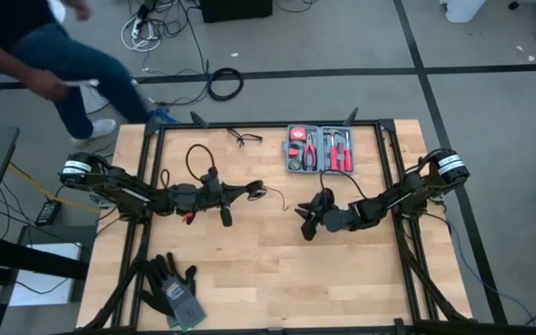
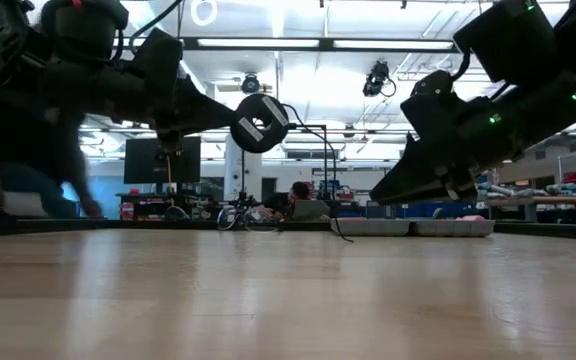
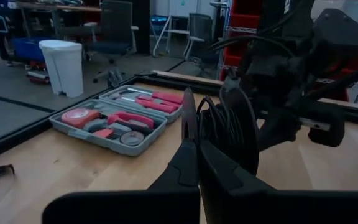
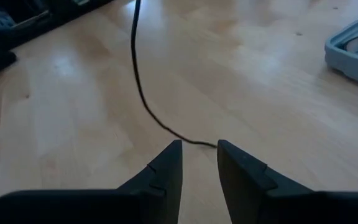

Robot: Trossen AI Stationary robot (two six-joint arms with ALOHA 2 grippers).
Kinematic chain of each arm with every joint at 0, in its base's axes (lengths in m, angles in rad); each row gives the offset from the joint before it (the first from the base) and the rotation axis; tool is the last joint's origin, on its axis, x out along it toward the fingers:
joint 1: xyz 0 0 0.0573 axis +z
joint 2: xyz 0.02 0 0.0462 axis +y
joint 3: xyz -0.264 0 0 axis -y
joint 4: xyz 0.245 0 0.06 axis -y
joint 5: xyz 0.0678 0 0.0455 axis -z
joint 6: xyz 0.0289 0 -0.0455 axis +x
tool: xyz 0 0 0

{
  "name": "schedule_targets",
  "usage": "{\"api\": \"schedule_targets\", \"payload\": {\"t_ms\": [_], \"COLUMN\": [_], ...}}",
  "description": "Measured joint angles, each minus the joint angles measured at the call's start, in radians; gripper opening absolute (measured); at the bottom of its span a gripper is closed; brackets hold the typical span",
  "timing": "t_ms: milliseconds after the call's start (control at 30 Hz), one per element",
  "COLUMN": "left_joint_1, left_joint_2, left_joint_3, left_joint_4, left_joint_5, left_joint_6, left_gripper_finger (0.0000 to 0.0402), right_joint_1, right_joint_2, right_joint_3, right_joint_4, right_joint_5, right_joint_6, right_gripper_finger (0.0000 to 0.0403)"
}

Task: Coil cords
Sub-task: Coil the black wire onto the spool

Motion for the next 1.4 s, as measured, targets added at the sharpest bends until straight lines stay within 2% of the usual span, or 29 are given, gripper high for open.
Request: {"api": "schedule_targets", "payload": {"t_ms": [233,333,467,700,867,1000,1200,1400], "left_joint_1": [0.000,0.000,0.000,0.000,0.002,0.002,0.002,0.002], "left_joint_2": [0.004,0.038,0.133,0.262,0.281,0.280,0.280,0.280], "left_joint_3": [0.000,0.000,0.000,0.000,0.000,0.000,0.000,-0.001], "left_joint_4": [-0.079,-0.105,-0.059,0.155,0.169,0.171,0.157,0.149], "left_joint_5": [-0.007,-0.046,-0.065,-0.032,-0.028,-0.039,-0.040,-0.040], "left_joint_6": [0.020,0.022,-0.002,-0.006,-0.004,0.018,0.020,0.020], "left_gripper_finger": [0.0000,0.0000,0.0000,0.0000,0.0000,0.0000,0.0001,0.0001], "right_joint_1": [-0.004,-0.012,-0.024,-0.035,-0.030,-0.016,0.003,0.002], "right_joint_2": [0.000,0.000,0.000,0.000,0.007,0.048,0.166,0.235], "right_joint_3": [0.000,0.000,0.000,0.000,0.002,0.033,0.118,0.187], "right_joint_4": [0.017,0.017,0.017,0.018,0.074,0.166,0.171,0.172], "right_joint_5": [-0.001,-0.001,0.000,0.000,-0.031,-0.087,-0.155,-0.148], "right_joint_6": [-0.013,-0.034,-0.053,-0.062,-0.139,-0.280,-0.417,-0.486], "right_gripper_finger": [0.0100,0.0100,0.0100,0.0100,0.0100,0.0100,0.0100,0.0100]}}
